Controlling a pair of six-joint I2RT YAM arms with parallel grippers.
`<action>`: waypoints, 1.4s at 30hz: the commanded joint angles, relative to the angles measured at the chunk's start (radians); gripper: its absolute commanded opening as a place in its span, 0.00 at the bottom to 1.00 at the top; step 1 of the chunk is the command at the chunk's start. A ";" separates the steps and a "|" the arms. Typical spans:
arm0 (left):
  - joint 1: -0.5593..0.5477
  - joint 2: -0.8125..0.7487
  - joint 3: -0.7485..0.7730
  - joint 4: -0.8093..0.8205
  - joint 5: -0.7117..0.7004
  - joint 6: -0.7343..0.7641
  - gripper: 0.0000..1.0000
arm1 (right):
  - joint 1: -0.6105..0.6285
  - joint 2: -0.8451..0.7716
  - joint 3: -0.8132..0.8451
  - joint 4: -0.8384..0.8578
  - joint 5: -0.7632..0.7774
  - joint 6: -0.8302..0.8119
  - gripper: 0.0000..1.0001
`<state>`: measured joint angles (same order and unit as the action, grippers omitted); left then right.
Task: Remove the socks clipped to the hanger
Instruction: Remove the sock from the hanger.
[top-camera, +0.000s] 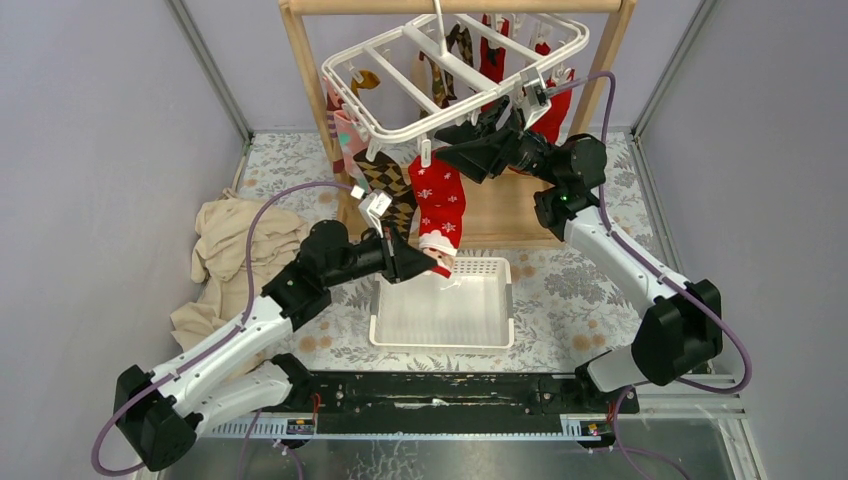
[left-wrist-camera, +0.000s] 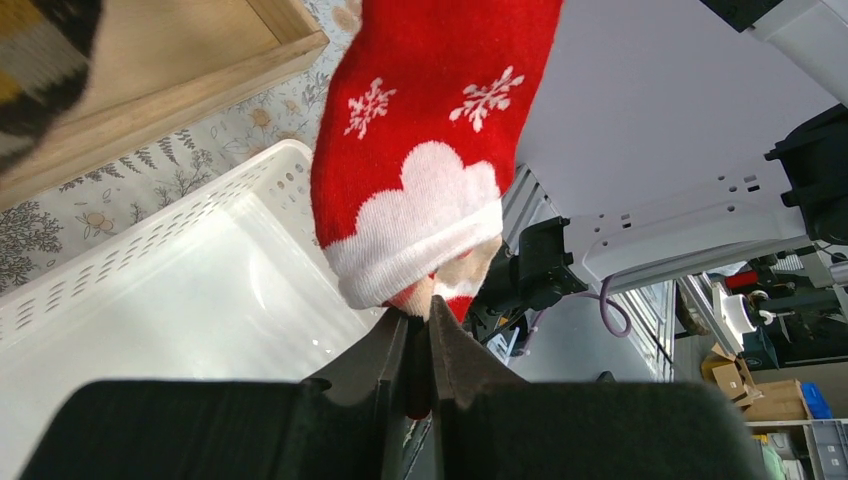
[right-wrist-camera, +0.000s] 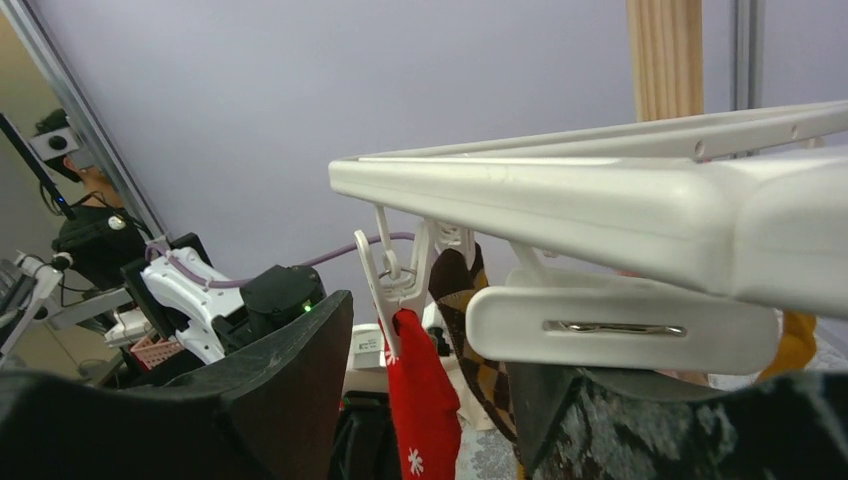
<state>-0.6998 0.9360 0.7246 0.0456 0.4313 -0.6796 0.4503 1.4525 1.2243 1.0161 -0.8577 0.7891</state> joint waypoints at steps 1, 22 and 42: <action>0.007 0.015 0.004 0.058 0.029 0.003 0.15 | -0.004 0.005 0.019 0.138 0.016 0.076 0.63; 0.005 0.060 -0.021 0.090 0.056 -0.009 0.12 | 0.150 -0.237 -0.187 -0.166 0.360 -0.265 0.68; -0.019 0.059 -0.032 0.096 0.064 -0.014 0.11 | 0.165 -0.131 0.008 -0.286 0.378 -0.342 0.70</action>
<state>-0.7090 0.9958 0.6998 0.0761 0.4725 -0.6903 0.6067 1.3205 1.1553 0.7143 -0.4736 0.4789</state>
